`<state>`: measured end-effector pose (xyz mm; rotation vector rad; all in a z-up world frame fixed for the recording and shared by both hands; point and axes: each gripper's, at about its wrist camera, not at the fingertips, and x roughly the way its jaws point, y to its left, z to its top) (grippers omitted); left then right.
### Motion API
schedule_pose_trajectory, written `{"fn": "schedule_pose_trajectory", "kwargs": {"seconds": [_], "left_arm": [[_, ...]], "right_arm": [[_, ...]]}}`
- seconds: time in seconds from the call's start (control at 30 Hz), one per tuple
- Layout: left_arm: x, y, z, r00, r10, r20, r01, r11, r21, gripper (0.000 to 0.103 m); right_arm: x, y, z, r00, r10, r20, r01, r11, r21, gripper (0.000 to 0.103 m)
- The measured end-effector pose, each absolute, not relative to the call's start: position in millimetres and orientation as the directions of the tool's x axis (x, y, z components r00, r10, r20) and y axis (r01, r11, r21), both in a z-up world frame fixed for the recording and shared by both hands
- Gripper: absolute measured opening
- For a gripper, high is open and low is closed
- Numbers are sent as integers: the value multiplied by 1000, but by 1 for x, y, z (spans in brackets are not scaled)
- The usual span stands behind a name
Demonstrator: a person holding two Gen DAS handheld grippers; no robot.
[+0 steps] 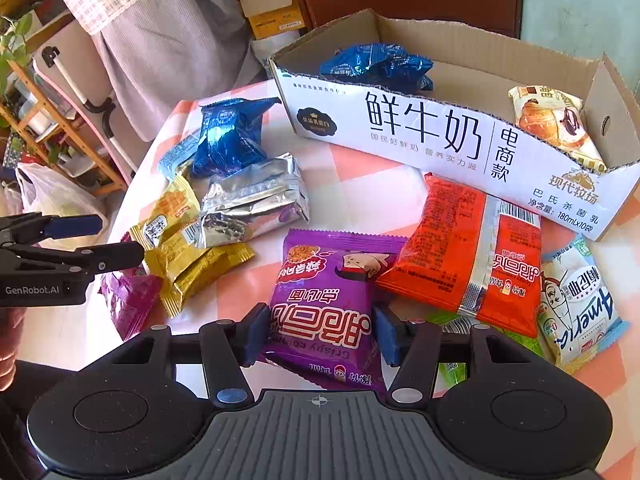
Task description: Organize snacks
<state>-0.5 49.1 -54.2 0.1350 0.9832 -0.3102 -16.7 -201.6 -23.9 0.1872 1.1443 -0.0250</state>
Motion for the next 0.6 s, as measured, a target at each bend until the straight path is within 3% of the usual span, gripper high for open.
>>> {"fn": "schedule_pose_trajectory", "kwargs": {"seconds": [0.3,0.6], "left_arm": [[1,69,-70,447,-176,-877,82,984,-155,87],[6,62,-89,417,-112,-902,15,993,-116,89]], "right_arm": [[-14,-207,-27,399,92,-912,184,967,178,67],[-3,-199,-37,375,33,-926,192,975,113,70]]}}
